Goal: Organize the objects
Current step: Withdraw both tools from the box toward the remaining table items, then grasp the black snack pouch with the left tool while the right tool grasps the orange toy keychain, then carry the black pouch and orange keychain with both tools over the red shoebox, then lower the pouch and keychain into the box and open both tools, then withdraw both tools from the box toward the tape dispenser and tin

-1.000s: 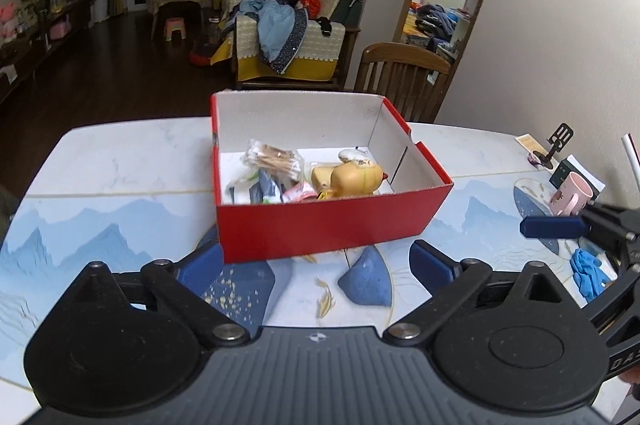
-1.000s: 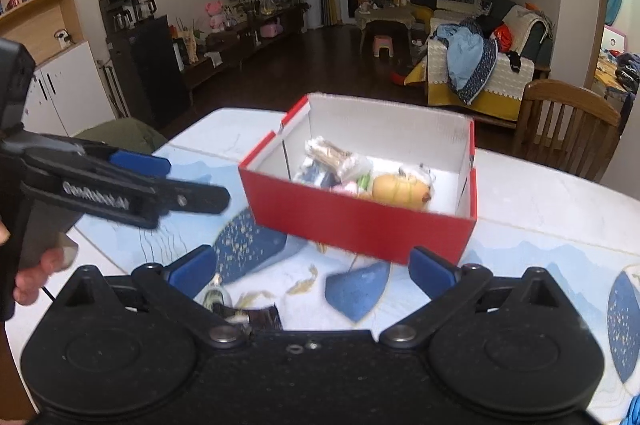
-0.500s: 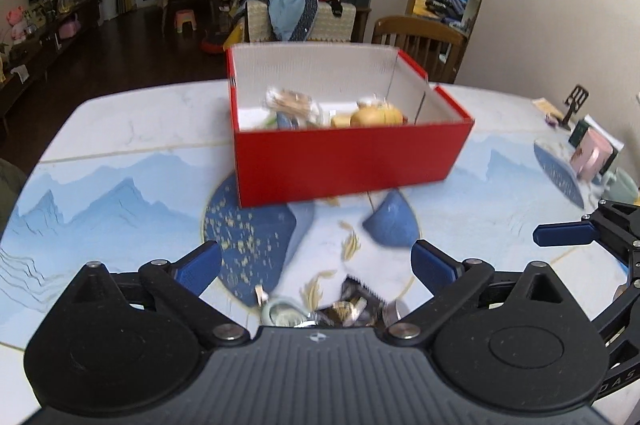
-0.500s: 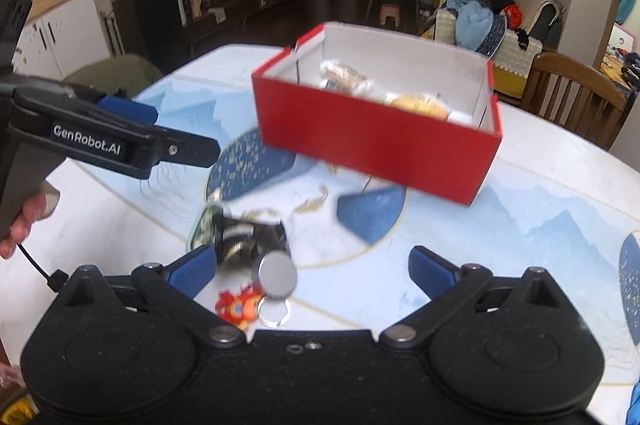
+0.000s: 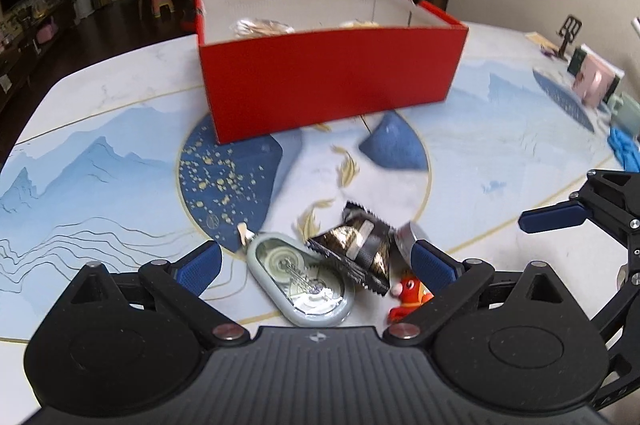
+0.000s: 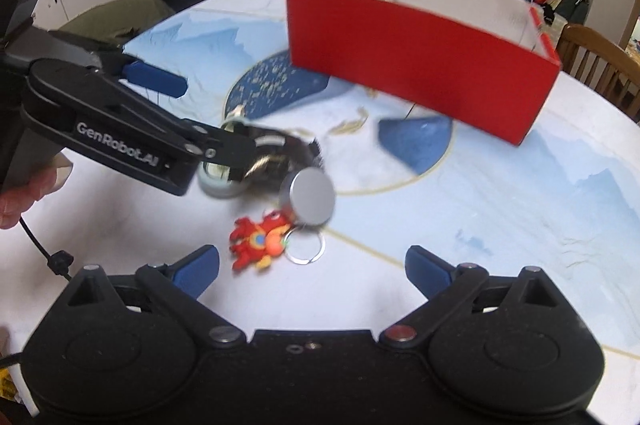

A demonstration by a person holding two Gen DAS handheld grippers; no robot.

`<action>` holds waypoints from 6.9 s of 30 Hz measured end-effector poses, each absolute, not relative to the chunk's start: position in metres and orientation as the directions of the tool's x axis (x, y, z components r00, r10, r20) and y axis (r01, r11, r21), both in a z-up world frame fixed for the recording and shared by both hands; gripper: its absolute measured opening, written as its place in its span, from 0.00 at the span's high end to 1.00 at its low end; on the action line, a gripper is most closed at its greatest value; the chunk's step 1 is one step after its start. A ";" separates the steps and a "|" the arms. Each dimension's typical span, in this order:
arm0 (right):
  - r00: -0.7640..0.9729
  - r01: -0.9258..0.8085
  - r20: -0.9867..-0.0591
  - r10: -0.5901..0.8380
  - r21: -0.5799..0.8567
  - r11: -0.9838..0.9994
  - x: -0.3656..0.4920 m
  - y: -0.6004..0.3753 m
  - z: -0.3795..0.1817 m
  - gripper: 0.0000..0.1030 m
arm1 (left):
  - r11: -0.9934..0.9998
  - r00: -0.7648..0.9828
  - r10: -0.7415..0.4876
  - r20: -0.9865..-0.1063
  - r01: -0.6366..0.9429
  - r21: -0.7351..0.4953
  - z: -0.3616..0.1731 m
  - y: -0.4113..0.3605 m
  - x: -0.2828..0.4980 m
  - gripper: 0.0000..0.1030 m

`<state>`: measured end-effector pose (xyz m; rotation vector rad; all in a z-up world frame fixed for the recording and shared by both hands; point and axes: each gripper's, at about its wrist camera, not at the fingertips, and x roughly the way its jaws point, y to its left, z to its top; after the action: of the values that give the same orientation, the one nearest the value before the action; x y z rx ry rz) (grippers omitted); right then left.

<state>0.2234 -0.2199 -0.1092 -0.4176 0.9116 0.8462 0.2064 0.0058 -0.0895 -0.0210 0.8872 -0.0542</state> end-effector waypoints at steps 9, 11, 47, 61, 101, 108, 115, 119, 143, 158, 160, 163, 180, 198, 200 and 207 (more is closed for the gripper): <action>0.317 -0.820 -0.825 0.467 0.009 0.572 0.212 -0.202 -0.121 0.16 | 0.996 0.618 -0.059 -0.784 0.091 -0.003 -0.104 -0.004 0.214 0.02; 0.312 -0.826 -0.825 0.471 0.010 0.563 0.210 -0.198 -0.123 0.21 | 0.994 0.615 -0.070 -0.786 0.107 -0.005 -0.107 -0.006 0.217 0.01; 0.302 -0.818 -0.822 0.482 0.037 0.574 0.209 -0.205 -0.122 0.64 | 0.991 0.600 -0.135 -0.789 0.087 -0.104 -0.100 0.001 0.215 0.54; 0.303 -0.717 -0.791 0.532 0.179 0.674 0.225 -0.243 -0.087 0.64 | 0.961 0.608 -0.192 -0.771 -0.044 -0.274 -0.081 0.020 0.187 0.54; 0.523 -0.737 -0.591 0.614 0.049 0.674 0.357 -0.208 0.047 0.64 | 0.996 0.770 -0.093 -0.631 0.063 -0.069 0.045 0.015 0.296 0.54; 0.554 -0.716 -0.607 0.570 0.002 0.698 0.394 -0.184 0.034 0.64 | 0.999 0.756 -0.034 -0.653 0.038 -0.009 0.037 0.016 0.340 0.54; 0.566 -0.693 -0.631 0.530 -0.015 0.721 0.432 -0.164 0.018 0.64 | 1.000 0.722 -0.001 -0.692 0.022 0.022 0.022 0.015 0.386 0.54; 0.560 -0.664 -0.652 0.511 0.015 0.747 0.453 -0.160 0.006 0.64 | 0.999 0.701 0.012 -0.713 0.013 0.029 0.013 0.013 0.406 0.54; 0.441 -0.606 -0.794 0.418 0.080 0.791 0.494 -0.129 -0.078 0.64 | 0.998 0.580 0.036 -0.814 -0.059 0.002 -0.055 0.017 0.446 0.54; 0.405 -0.604 -0.817 0.411 0.099 0.791 0.493 -0.125 -0.085 0.50 | 0.998 0.523 0.017 -0.852 -0.059 -0.016 -0.073 0.019 0.447 0.45; 0.408 -0.602 -0.813 0.415 0.102 0.792 0.492 -0.126 -0.083 0.46 | 0.998 0.530 0.001 -0.848 -0.057 -0.035 -0.073 0.019 0.444 0.39; 0.412 -0.605 -0.809 0.420 0.102 0.790 0.489 -0.128 -0.080 0.43 | 0.998 0.537 -0.003 -0.844 -0.057 -0.040 -0.072 0.018 0.441 0.38; 0.448 -0.620 -0.737 0.506 0.152 0.770 0.461 -0.149 -0.024 0.29 | 0.996 0.632 0.013 -0.775 -0.076 -0.045 -0.028 0.017 0.414 0.38; 0.467 -0.660 -0.656 0.592 0.186 0.727 0.402 -0.190 0.033 0.12 | 0.992 0.708 -0.038 -0.705 -0.060 -0.114 0.021 0.012 0.352 0.29; 0.464 -0.672 -0.644 0.608 0.190 0.715 0.392 -0.194 0.040 0.10 | 0.991 0.714 -0.046 -0.699 -0.054 -0.120 0.026 0.012 0.343 0.29; 0.467 -0.709 -0.591 0.658 0.194 0.678 0.356 -0.210 0.055 0.01 | 0.990 0.738 -0.060 -0.672 -0.043 -0.135 0.039 0.012 0.314 0.27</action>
<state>0.3558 -0.2099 0.0552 -0.0825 0.6874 0.8398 0.3145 0.0125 0.0394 -0.1456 0.7414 -0.0092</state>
